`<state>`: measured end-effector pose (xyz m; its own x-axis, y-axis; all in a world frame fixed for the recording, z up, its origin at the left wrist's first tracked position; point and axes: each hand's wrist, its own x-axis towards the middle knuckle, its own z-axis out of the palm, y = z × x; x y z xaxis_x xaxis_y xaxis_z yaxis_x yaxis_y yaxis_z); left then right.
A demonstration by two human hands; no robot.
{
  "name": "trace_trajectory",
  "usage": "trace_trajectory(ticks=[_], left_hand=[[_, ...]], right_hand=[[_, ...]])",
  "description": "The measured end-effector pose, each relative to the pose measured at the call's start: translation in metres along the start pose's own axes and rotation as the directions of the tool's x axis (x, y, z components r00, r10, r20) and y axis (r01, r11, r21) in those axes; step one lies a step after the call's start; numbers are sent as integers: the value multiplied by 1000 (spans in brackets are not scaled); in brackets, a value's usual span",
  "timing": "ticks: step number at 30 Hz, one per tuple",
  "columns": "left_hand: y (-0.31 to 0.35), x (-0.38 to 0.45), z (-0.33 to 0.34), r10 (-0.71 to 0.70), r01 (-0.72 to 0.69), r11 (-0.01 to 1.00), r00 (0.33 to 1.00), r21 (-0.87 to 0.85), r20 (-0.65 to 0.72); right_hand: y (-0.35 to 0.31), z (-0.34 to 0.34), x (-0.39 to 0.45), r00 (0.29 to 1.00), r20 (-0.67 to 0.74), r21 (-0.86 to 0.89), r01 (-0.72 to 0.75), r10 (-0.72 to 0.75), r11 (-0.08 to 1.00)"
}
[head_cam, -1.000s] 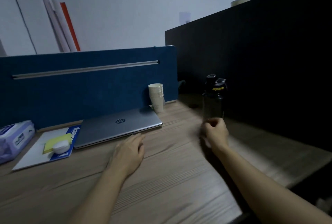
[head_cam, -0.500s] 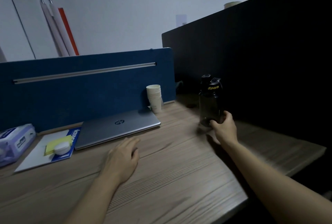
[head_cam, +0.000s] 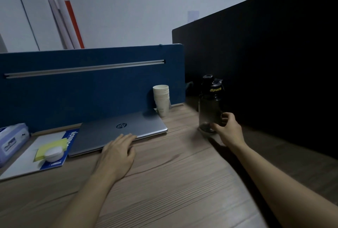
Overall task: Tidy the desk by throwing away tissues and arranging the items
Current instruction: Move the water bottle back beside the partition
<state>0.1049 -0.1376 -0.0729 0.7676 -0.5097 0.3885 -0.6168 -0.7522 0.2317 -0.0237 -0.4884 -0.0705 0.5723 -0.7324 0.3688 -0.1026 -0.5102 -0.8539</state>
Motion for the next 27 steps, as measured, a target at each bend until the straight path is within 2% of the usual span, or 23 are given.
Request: trace_trajectory(ticks=[11, 15, 27], left_hand=[[-7, 42, 13, 42, -42, 999, 998, -9, -43], [-6, 54, 16, 61, -61, 998, 996, -2, -63], [-9, 59, 20, 103, -103, 995, 988, 11, -112]], right_hand=[[-13, 58, 31, 995, 96, -82, 43, -35, 996], [-16, 79, 47, 995, 87, -108, 48, -39, 993], [-21, 122, 86, 984, 147, -205, 129, -100, 970]])
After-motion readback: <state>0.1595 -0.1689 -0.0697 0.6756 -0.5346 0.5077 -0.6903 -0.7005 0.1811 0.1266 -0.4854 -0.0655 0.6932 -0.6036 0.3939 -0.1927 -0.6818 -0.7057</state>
